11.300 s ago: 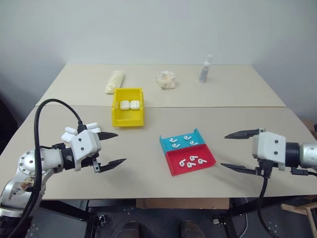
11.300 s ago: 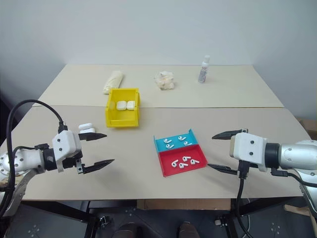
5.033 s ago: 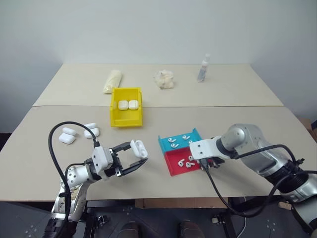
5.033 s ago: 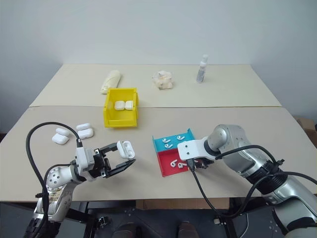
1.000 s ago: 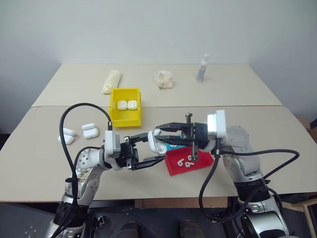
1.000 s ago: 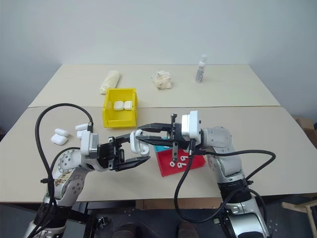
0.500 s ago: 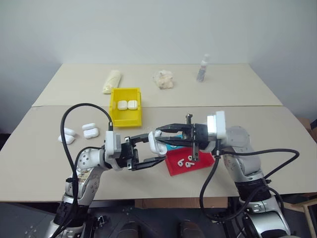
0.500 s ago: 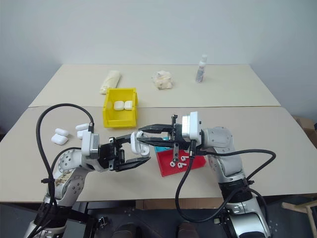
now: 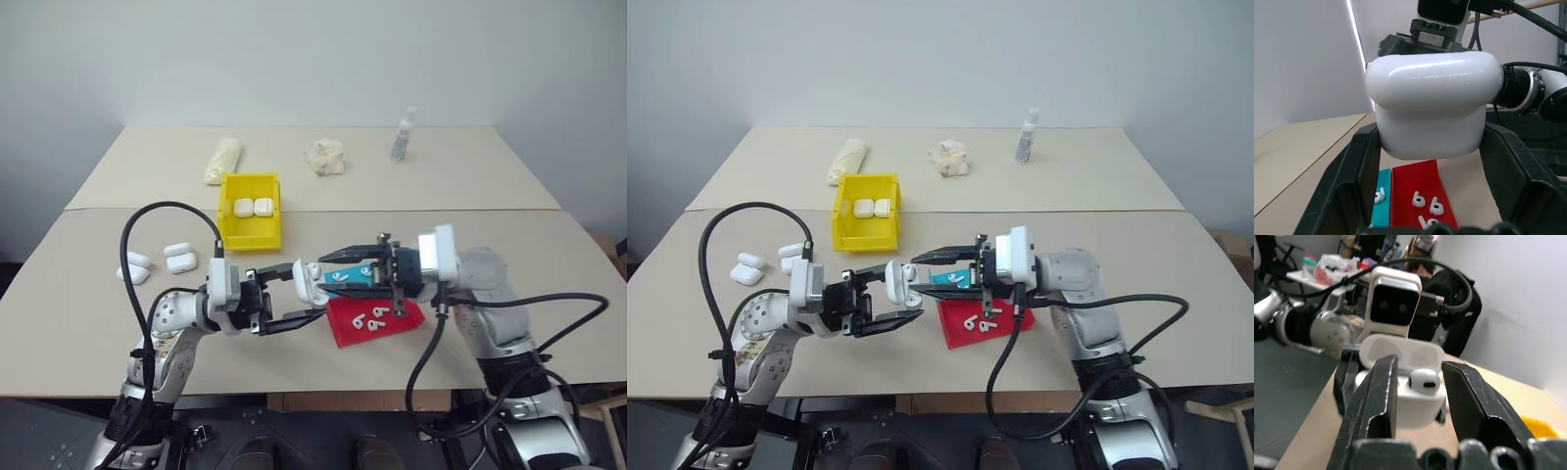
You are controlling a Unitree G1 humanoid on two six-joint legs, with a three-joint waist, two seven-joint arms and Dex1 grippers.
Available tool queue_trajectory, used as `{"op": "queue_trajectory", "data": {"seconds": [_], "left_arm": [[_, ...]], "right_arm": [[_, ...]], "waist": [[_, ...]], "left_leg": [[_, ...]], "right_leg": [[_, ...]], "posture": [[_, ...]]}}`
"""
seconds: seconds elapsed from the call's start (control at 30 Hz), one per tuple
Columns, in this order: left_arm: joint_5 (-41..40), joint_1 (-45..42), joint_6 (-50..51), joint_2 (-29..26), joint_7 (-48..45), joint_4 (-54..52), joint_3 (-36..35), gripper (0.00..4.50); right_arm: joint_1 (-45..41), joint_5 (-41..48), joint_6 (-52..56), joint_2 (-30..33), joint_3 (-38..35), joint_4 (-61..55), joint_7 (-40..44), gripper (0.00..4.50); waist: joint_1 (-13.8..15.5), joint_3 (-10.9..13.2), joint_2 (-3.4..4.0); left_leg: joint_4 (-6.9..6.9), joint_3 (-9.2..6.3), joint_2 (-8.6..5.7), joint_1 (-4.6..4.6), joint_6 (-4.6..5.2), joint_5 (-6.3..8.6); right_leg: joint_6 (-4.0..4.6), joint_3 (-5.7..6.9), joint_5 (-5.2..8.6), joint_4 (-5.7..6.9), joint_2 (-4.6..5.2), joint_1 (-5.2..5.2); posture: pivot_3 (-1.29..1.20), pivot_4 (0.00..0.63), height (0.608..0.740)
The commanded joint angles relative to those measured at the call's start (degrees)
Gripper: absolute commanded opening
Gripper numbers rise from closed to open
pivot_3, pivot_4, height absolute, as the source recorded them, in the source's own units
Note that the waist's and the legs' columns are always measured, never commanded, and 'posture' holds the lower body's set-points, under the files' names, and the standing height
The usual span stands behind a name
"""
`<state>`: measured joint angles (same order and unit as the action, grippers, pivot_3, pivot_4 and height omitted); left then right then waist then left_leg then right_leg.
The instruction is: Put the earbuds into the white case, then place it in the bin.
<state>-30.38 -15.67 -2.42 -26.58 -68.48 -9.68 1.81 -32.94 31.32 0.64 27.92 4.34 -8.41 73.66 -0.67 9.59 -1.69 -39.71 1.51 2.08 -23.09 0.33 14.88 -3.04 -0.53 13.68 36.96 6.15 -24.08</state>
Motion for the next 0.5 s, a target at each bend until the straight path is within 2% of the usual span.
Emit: {"op": "queue_trajectory", "data": {"seconds": [0.03, 0.1, 0.23, 0.33, 0.5], "left_arm": [[1.5, 1.8, -3.4, -1.9, -2.0, 2.2, -1.5, 2.76], [2.8, 3.2, -5.3, -3.1, -2.9, 4.0, -2.0, 2.76], [4.4, 5.3, -8.1, -4.7, -3.6, 5.8, -2.4, 2.76], [4.5, 5.9, -8.4, -4.7, -2.7, 5.6, -2.3, 2.76], [4.8, 6.6, -8.6, -4.5, -1.7, 5.1, -2.0, 2.76]], "right_arm": [[-4.7, 4.3, 5.4, 6.0, -5.0, -2.0, 1.4, 1.85], [-8.5, -1.2, 7.6, 10.9, -3.8, 1.1, 0.8, 1.85], [-16.5, -16.6, 8.3, 18.6, 4.8, 10.6, 2.0, 1.85], [-22.5, -25.1, 3.7, 19.2, 11.1, 18.1, 4.7, 1.85], [-33.4, -35.5, -3.3, 14.3, 19.9, 31.8, 8.4, 1.85]], "waist": [[0.0, 0.0, 0.01], [-0.1, 0.0, 0.02], [-0.2, 0.0, 0.02], [-0.2, 0.0, 0.02], [-0.5, 0.1, 0.12]], "left_leg": [[0.01, 0.01, 0.0, 0.0, 0.0, 0.0], [0.03, 0.01, 0.02, 0.02, 0.0, 0.0], [0.08, 0.1, 0.03, 0.07, 0.0, 0.0], [0.06, 0.12, 0.02, 0.02, 0.0, 0.0], [0.08, 0.17, 0.04, -0.08, 0.0, 0.0]], "right_leg": [[0.0, 0.0, 0.0, -0.01, 0.0, 0.01], [0.01, 0.0, 0.01, 0.01, 0.0, -0.02], [0.04, -0.03, 0.02, 0.01, -0.01, -0.03], [0.04, -0.04, 0.03, -0.01, -0.01, -0.08], [0.04, -0.07, 0.02, 0.01, -0.01, -0.21]], "posture": [[0.0, 0.15, 0.74], [0.0, 0.15, 0.74], [0.0, 0.15, 0.74], [0.0, 0.15, 0.74], [0.0, 0.15, 0.74]]}}
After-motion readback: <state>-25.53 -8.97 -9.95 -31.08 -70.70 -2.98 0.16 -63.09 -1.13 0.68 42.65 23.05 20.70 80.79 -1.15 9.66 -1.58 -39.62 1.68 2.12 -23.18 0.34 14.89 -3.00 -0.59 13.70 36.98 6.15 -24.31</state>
